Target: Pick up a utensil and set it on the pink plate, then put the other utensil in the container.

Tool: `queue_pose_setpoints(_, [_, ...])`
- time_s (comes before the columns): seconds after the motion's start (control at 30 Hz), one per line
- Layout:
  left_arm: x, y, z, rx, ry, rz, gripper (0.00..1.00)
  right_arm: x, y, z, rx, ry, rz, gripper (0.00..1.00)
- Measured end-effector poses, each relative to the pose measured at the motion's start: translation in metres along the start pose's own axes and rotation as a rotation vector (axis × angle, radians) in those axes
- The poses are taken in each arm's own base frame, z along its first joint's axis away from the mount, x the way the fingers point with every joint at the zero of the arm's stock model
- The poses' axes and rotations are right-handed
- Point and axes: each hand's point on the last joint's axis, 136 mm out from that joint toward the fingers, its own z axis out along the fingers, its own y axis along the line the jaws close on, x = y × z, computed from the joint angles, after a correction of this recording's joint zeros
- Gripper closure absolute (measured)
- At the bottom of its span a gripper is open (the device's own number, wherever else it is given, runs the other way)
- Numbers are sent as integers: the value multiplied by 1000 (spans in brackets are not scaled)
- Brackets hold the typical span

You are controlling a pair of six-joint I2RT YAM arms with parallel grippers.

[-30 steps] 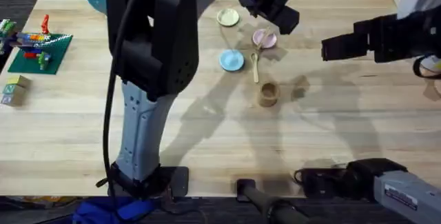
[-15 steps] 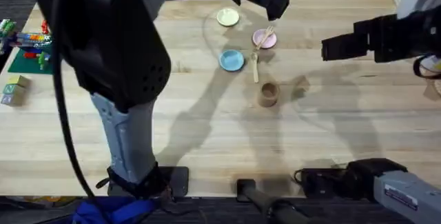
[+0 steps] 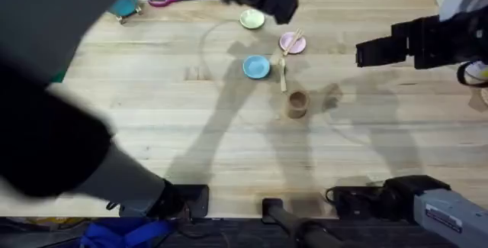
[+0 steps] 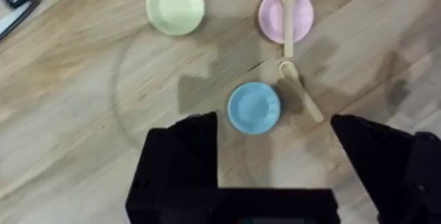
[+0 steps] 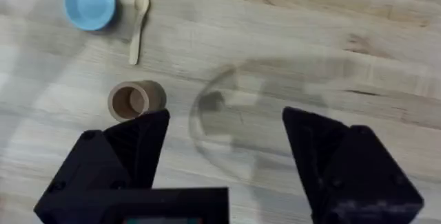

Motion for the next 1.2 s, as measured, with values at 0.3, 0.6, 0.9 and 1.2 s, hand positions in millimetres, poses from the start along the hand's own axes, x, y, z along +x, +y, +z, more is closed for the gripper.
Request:
queue_pose_setpoints(0.3, [78, 33, -41, -74, -34, -120, 4, -3, 0, 0, 0, -12, -1, 3])
queue_pose_setpoints(0.6, [141, 39, -77, -125, -84, -192, 5, -10, -1, 5, 0, -22, 58, 4])
queue_pose_setpoints(0.9, [164, 29, -111, -150, -170, -208, 5, -14, 8, 46, -18, 78, 70, 3])
queue_pose_setpoints(1.2, [167, 28, -111, -147, -156, -214, 5, -17, 40, 74, -23, 127, -19, 4])
